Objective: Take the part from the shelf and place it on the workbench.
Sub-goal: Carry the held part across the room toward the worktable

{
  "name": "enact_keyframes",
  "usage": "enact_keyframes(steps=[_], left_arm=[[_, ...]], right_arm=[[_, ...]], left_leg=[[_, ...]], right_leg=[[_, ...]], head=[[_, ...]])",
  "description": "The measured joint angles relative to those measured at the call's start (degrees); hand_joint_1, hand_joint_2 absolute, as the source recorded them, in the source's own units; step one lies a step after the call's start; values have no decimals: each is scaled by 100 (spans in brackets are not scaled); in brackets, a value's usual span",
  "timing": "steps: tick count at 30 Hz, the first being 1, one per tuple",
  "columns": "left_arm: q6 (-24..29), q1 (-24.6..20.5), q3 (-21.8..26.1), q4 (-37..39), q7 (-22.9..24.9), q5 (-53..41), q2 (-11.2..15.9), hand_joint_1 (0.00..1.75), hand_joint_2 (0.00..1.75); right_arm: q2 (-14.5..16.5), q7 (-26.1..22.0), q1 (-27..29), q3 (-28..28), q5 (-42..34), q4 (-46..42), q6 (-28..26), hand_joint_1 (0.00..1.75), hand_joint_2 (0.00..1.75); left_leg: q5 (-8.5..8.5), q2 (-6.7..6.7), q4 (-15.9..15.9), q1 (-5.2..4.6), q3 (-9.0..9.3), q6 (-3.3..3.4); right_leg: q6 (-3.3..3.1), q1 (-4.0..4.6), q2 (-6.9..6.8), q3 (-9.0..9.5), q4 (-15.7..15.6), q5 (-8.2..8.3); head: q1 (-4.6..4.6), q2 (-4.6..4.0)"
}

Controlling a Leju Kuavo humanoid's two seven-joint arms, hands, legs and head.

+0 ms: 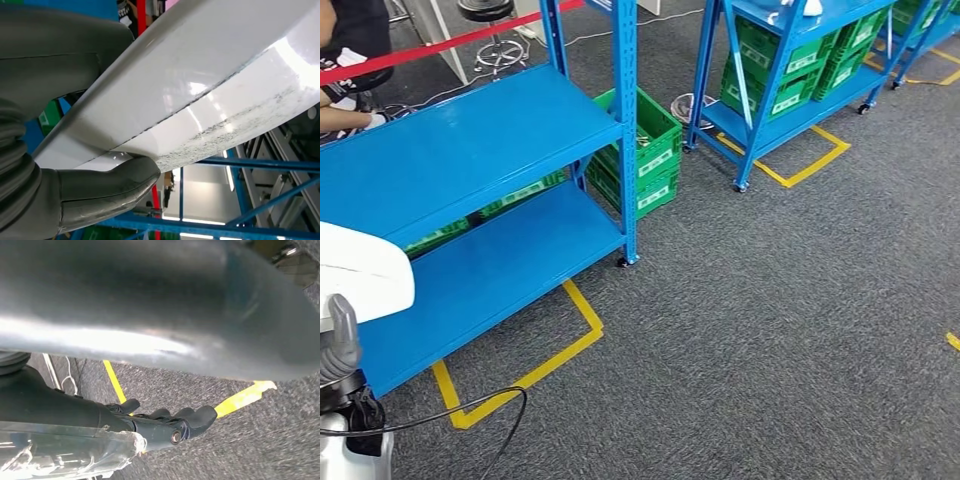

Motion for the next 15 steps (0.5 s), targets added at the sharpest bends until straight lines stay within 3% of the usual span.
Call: enact_keyframes(steps=[2, 4, 5, 7, 9, 10, 11, 12, 13, 15], left_arm=[[-64, -8, 2, -15, -1, -88, -1, 175, 175], [-163, -9, 5, -111, -2, -185, -20, 175, 175], [-205, -10, 11, -173, -2, -213, -32, 175, 175], [-267, 0, 48, -287, -2, -261, -54, 175, 175], [-288, 36, 106, -348, -2, -307, -68, 175, 175], [-288, 54, 127, -360, -2, -321, -77, 175, 175], [-288, 68, 135, -366, -2, -326, -86, 175, 175], [-283, 75, 138, -375, -2, -322, -95, 175, 175], [-266, 76, 139, -384, -2, -308, -102, 175, 175], [-195, 73, 138, -392, -2, -264, -106, 175, 175]], right_arm=[[-10, -2, -12, 0, -8, -2, -9, 0, 0], [-13, -17, 1, 0, -14, -3, -14, 0, 0], [-15, -29, 14, 0, -14, -4, -14, 0, 0], [-19, -77, 21, -1, -18, -6, -25, 0, 0], [-19, -132, 6, -2, -28, -7, -40, 0, 0], [-19, -150, 0, -1, -32, -7, -44, 0, 0], [-19, -158, 3, -1, -34, -6, -46, 0, 0], [-19, -164, 8, -1, -37, -5, -46, 0, 0], [-19, -169, 12, -1, -41, -5, -46, 0, 0], [-19, -178, 4, -2, -52, -4, -49, 0, 0]], left_leg=[[-12, 122, 10, -37, 11, -57], [-15, 230, 9, -46, 12, -121], [-44, 217, 22, -37, 9, -155], [-282, -35, 322, -22, -120, -209], [-656, -345, 1023, -16, -448, -220], [-772, -416, 1355, -16, -615, -215], [-785, -453, 1544, -16, -719, -209], [-683, -476, 1531, -15, -729, -201], [-495, -511, 1326, -9, -643, -193], [-114, -789, 650, 32, -330, -182]], right_leg=[[-72, 31, -116, 199, -377, 80], [-151, 45, 9, 164, -392, 96], [-186, 37, 76, 152, -403, 113], [-253, 13, 209, 141, -441, 156], [-290, 7, 352, 122, -453, 183], [-296, 8, 430, 114, -451, 189], [-296, 9, 513, 111, -449, 194], [-291, 9, 595, 109, -445, 199], [-281, 6, 680, 109, -440, 205], [-245, 8, 843, 88, -410, 216]], head=[[-13, 0], [-26, 0], [-30, 0], [-47, 0], [-67, 0], [-70, 0], [-73, 0], [-73, 0], [-73, 0], [-74, 0]])
